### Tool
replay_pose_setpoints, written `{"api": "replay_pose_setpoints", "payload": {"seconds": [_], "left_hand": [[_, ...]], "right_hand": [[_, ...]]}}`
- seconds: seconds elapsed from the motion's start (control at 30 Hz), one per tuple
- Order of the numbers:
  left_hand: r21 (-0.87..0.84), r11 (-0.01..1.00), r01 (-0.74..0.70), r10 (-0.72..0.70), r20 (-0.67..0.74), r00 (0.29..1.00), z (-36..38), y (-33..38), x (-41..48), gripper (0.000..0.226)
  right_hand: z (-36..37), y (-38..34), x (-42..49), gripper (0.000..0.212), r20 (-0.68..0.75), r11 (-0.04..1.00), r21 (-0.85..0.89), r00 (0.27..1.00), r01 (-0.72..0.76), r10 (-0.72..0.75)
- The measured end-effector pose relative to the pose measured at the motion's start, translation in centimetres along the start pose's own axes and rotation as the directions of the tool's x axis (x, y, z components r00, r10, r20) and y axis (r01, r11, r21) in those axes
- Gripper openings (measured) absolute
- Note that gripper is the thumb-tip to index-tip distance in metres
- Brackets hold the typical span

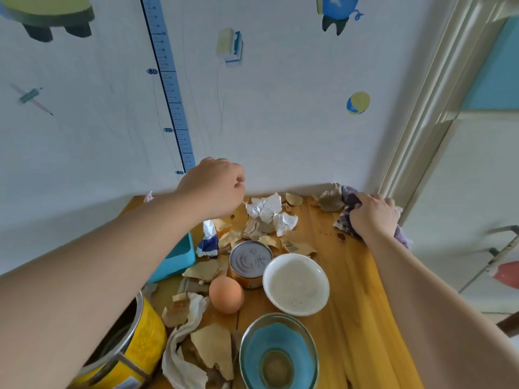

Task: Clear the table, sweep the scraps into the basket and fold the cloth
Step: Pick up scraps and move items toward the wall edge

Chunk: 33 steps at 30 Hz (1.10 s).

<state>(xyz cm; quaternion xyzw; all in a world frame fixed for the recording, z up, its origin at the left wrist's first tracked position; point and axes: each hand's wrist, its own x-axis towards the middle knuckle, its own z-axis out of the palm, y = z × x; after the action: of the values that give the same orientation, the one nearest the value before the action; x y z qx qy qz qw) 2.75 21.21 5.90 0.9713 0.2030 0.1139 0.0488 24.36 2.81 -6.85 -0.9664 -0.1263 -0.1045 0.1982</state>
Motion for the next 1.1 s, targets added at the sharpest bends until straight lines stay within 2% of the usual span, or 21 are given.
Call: {"api": "replay_pose_setpoints", "payload": {"seconds": [0.17, 0.3, 0.5, 0.6, 0.73, 0.8, 0.9, 0.97, 1.03, 1.1], "left_hand": [[-0.042, 0.999, -0.012, 0.015, 0.069, 0.997, 0.4, -2.2, 0.6, 0.032], [-0.082, 0.997, 0.0, 0.008, 0.092, 0.996, 0.5, -3.6, 0.3, 0.031], [-0.113, 0.993, 0.037, -0.032, 0.042, 0.999, -0.1, -4.1, -0.6, 0.028], [-0.126, 0.991, 0.032, -0.029, 0.028, 0.999, -0.5, -4.5, -1.0, 0.027], [-0.151, 0.988, 0.031, -0.028, 0.021, 0.999, -0.9, -5.1, -1.3, 0.024], [-0.16, 0.987, 0.026, -0.024, 0.018, 1.0, -1.1, -5.3, -1.5, 0.024], [-0.161, 0.987, 0.019, -0.02, -0.005, 1.0, -1.5, -6.0, -1.7, 0.024], [-0.167, 0.986, 0.022, -0.025, -0.02, 0.999, -1.6, -6.5, -1.8, 0.025], [-0.173, 0.985, 0.024, -0.029, -0.023, 0.999, -1.5, -6.9, -1.8, 0.024], [-0.18, 0.983, 0.026, -0.032, -0.029, 0.999, -1.2, -7.3, -1.7, 0.024]], "right_hand": [[0.9, -0.5, 1.3, 0.049, 0.053, 0.988, 0.021, 0.987, 0.151, -0.152], [1.2, -2.2, 0.7, 0.05, 0.103, 0.936, 0.115, 0.933, 0.332, -0.344], [1.3, -5.0, -1.8, 0.048, 0.181, 0.807, 0.255, 0.794, 0.532, -0.58], [1.1, -5.6, -2.9, 0.047, 0.212, 0.767, 0.309, 0.745, 0.563, -0.632], [1.2, -5.9, -4.1, 0.05, 0.322, 0.721, 0.389, 0.649, 0.573, -0.689], [0.4, -6.1, -4.2, 0.048, 0.352, 0.748, 0.429, 0.669, 0.507, -0.655], [-1.1, -6.8, -3.5, 0.046, 0.251, 0.787, 0.487, 0.803, 0.378, -0.541], [-0.7, -8.0, -2.2, 0.041, 0.164, 0.773, 0.55, 0.867, 0.315, -0.47], [0.3, -9.3, -0.9, 0.04, 0.118, 0.781, 0.556, 0.903, 0.285, -0.414], [1.6, -10.6, 0.2, 0.047, 0.123, 0.804, 0.513, 0.901, 0.302, -0.417]]}}
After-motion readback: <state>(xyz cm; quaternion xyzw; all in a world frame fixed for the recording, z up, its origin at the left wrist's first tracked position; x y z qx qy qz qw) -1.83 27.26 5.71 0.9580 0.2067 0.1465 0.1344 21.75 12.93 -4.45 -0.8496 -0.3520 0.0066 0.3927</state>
